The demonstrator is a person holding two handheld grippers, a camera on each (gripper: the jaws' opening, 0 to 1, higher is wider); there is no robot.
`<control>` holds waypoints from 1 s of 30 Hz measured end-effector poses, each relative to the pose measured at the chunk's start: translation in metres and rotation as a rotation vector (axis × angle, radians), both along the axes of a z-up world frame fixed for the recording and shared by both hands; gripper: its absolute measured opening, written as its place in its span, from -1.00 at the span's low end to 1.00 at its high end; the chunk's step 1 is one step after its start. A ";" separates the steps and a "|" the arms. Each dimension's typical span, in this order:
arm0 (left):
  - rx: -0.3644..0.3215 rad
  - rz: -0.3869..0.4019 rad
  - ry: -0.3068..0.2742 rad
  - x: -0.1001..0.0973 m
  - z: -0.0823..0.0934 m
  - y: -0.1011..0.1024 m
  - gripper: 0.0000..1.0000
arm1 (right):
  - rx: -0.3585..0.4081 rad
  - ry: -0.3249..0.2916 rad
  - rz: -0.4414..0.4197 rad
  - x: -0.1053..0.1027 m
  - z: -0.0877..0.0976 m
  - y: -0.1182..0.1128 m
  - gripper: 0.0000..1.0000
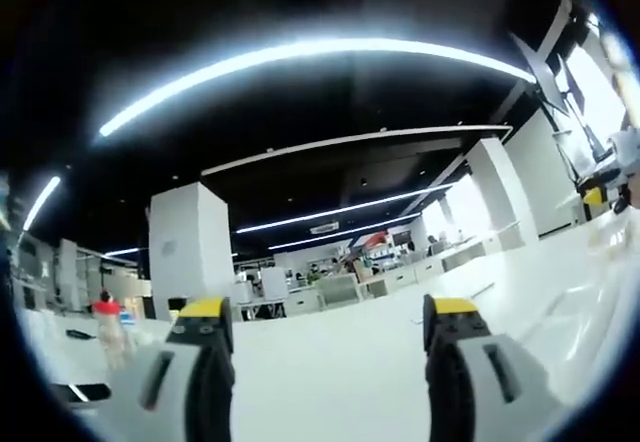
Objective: Snap each plastic latch of the storage box into its locked position after aligning the lid with the box until every specified latch is closed and the lid sits flush.
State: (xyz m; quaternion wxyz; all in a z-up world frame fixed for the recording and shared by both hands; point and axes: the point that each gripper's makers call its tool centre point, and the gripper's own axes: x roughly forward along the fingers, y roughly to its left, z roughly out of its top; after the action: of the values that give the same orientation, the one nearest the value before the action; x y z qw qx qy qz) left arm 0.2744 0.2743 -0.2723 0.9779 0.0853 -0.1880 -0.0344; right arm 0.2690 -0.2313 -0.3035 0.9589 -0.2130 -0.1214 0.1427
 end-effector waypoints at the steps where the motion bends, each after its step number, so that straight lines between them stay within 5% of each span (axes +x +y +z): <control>1: 0.000 0.002 0.002 0.000 0.000 0.001 0.55 | 0.004 -0.002 0.000 -0.001 0.001 0.000 -0.34; 7: -0.003 -0.023 0.004 0.001 -0.001 -0.004 0.54 | 0.049 -0.051 0.047 -0.009 0.013 0.005 -0.21; 15: -0.015 -0.022 -0.007 0.001 0.001 -0.004 0.53 | 0.056 0.006 0.036 -0.002 0.003 0.000 -0.21; 26: 0.029 -0.039 0.016 0.005 -0.003 -0.019 0.53 | 0.020 -0.031 -0.106 -0.005 0.010 -0.023 -0.16; 30: 0.035 -0.039 0.004 0.003 -0.001 -0.020 0.53 | 0.061 -0.022 -0.112 -0.008 0.011 -0.031 -0.17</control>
State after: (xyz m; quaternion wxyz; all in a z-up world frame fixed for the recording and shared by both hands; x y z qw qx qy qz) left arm 0.2770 0.2539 -0.2730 0.9757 0.0987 -0.1871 -0.0569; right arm 0.2614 -0.2624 -0.2925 0.9700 -0.1919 -0.1242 0.0826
